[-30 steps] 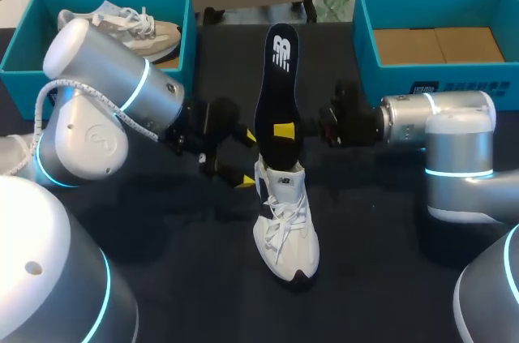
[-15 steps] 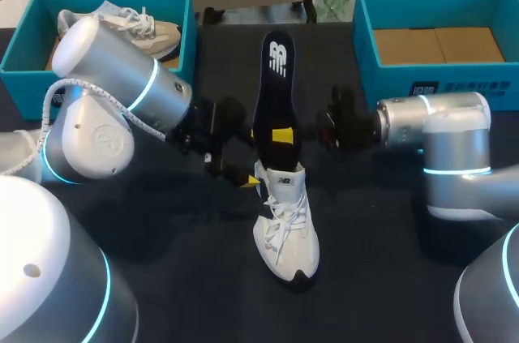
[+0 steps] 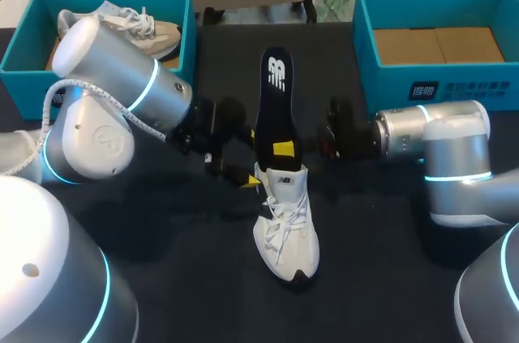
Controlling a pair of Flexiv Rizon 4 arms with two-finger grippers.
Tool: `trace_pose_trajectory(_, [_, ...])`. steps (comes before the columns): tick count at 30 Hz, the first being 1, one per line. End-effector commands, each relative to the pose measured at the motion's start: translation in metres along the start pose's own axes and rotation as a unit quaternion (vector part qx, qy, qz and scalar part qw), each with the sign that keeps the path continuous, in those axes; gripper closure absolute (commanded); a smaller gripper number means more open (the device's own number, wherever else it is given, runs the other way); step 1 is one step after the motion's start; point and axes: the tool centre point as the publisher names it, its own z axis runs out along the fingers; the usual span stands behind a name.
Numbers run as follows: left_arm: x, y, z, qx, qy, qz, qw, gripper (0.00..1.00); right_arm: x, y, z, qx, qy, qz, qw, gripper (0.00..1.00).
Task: Take the shoe out of the shoebox, open the shoe tongue, remove and reinsert the insole, then place the shoe into the shoebox
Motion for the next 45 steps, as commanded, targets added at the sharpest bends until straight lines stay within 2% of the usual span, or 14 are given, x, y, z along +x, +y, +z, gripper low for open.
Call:
trace_pose_trajectory(1, [0.000,0.000,-0.001,-0.001,0.000,0.000,1.000,0.00,0.004,-0.006,0.000,0.004,-0.004,0.006,1.000,1.00])
trace_pose_trajectory(16, [0.000,0.000,-0.001,-0.001,0.000,0.000,1.000,0.00,0.012,-0.034,0.008,0.027,-0.012,0.058,0.998,1.00])
trace_pose_trajectory(21, [0.000,0.000,-0.001,-0.001,0.000,0.000,1.000,0.00,0.014,-0.037,0.008,0.020,-0.021,0.058,0.998,1.00])
trace_pose_trajectory(26, [0.000,0.000,-0.001,-0.001,0.000,0.000,1.000,0.00,0.016,-0.032,0.005,0.015,-0.032,0.045,0.998,1.00])
trace_pose_trajectory(27, [0.000,0.000,-0.001,-0.001,0.000,0.000,1.000,0.00,0.016,-0.030,0.005,0.015,-0.033,0.040,0.999,0.89])
trace_pose_trajectory(31, [0.000,0.000,-0.001,-0.001,0.000,0.000,1.000,0.00,0.017,-0.025,0.005,0.015,-0.036,0.030,0.999,0.74])
trace_pose_trajectory(38, [0.000,0.000,-0.001,-0.001,0.000,0.000,1.000,0.00,0.021,-0.013,0.006,0.013,-0.042,0.010,0.999,0.68])
trace_pose_trajectory(45, [0.000,0.000,-0.001,-0.001,0.000,0.000,1.000,0.00,0.020,0.000,0.003,0.026,-0.040,-0.004,0.999,0.66])
